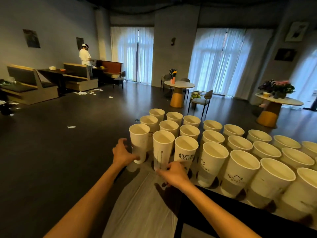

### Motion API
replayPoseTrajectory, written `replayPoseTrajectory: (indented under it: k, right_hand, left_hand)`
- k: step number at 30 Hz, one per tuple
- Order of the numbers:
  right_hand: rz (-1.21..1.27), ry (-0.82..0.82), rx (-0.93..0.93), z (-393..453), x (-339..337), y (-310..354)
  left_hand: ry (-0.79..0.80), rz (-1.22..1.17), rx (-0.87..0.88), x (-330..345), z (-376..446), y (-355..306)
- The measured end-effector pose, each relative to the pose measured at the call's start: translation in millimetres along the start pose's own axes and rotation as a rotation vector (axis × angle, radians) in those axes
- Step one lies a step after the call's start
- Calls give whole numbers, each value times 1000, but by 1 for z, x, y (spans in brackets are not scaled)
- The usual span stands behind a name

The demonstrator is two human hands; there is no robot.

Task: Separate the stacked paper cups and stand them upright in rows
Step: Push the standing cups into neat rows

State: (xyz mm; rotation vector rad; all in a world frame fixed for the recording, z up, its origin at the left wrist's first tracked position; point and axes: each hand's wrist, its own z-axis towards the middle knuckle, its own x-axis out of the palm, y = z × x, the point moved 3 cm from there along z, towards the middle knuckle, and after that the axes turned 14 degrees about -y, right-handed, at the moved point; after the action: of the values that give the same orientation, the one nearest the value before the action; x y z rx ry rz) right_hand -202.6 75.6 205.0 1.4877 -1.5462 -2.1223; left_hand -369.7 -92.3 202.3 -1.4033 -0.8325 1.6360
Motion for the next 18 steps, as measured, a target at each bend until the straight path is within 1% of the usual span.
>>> replayPoseTrajectory:
  k: [2,4,7,12,15,18]
  right_hand:
    - [29,-11,65,8,17,-16]
    - [33,-62,89,12,28,-23]
    - [1,-157,93,22,42,-22]
    - [18,-278,137,28,54,-19]
    - [46,-342,137,29,57,-19]
    - [69,-369,140,29,60,-20]
  left_hand:
    - [37,6,-66,18,1,18]
    - [22,-27,-85,30,2,28]
    - [20,-40,-58,44,9,38]
    - [-1,-75,47,55,6,39]
    - [-13,-77,60,57,7,40]
    - [-6,-66,56,55,9,43]
